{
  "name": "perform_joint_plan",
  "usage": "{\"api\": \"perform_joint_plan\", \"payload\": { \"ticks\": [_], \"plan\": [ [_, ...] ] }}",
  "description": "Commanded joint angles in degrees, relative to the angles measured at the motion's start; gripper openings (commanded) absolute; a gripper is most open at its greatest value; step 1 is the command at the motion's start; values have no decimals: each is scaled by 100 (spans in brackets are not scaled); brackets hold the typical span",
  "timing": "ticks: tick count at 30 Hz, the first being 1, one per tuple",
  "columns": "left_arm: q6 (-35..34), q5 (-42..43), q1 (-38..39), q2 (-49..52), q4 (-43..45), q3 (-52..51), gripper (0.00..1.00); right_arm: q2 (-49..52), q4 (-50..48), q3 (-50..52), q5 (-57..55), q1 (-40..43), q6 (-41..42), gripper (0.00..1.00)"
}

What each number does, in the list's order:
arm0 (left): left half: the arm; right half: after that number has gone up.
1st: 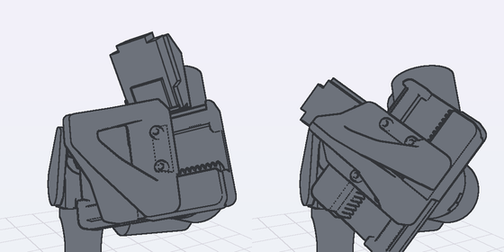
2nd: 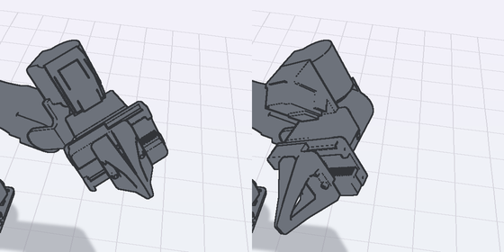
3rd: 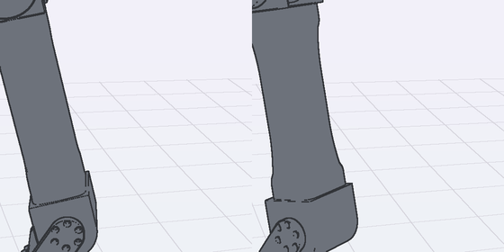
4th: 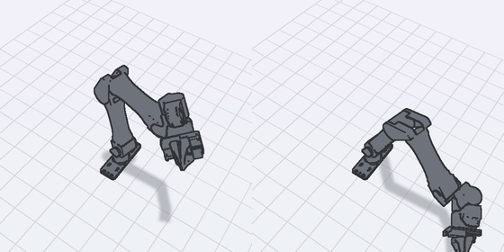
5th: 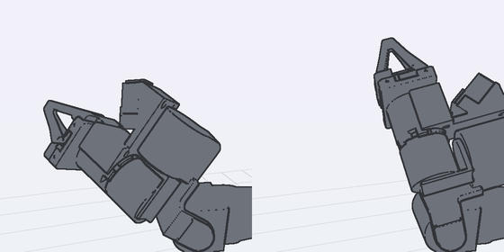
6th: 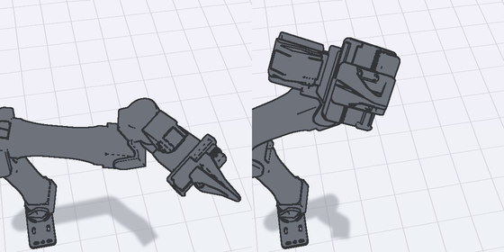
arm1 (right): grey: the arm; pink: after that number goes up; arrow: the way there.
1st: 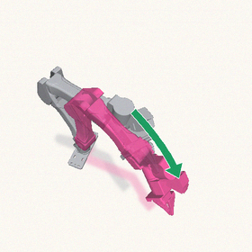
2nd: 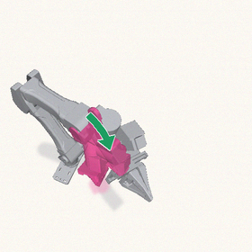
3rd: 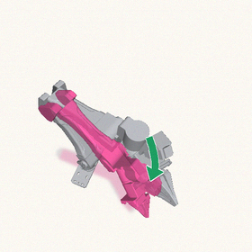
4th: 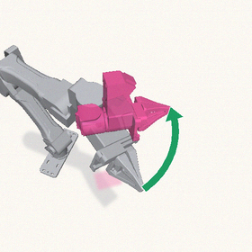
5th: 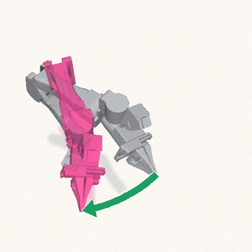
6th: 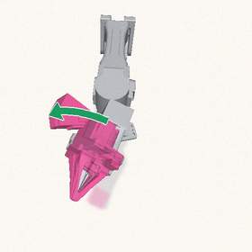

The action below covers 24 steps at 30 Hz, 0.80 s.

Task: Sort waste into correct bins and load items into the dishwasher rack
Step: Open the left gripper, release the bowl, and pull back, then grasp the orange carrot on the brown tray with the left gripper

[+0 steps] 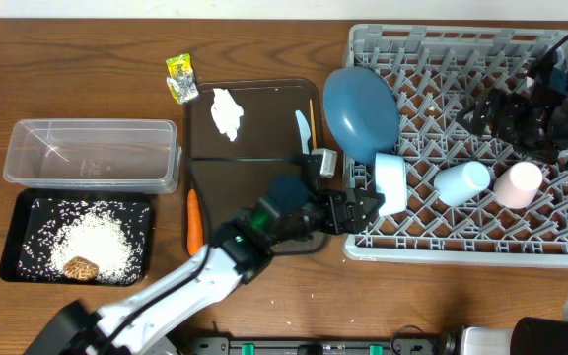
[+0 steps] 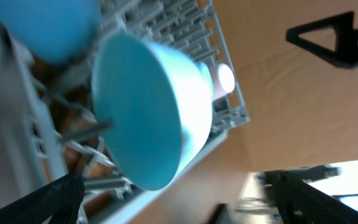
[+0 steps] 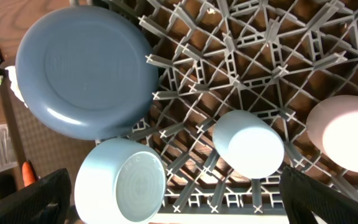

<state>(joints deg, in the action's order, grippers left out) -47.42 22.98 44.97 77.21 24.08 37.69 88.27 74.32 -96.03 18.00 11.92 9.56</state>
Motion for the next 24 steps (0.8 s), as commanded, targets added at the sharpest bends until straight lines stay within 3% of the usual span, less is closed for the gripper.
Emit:
{"api": "perform_joint_plan", "payload": {
  "ticks": [1,11,13,17,22,24],
  "plan": [
    [1434,-317,-107,-249,-313,26,98,13,4,-20,-20,-22,-90,99],
    [2232,216,-535,-433,-1145,42,98,13,2,-20,-22,-22,-109,99],
    [2186,-160,-833,-544,-1751,125,98,13,4,-20,-22,-22,-109,99],
    [2192,-1088,-1696,-754,-3842,562,98,13,0,-20,-20,-24,-107,99],
    [2249,-1325,-2839,-763,-5174,798,97,13,-22,-20,-20,-35,-109,99],
    [2402,-1368,-3228,-710,-5515,798,91,13,-26,-20,-20,-33,-109,99]
  ]
}}
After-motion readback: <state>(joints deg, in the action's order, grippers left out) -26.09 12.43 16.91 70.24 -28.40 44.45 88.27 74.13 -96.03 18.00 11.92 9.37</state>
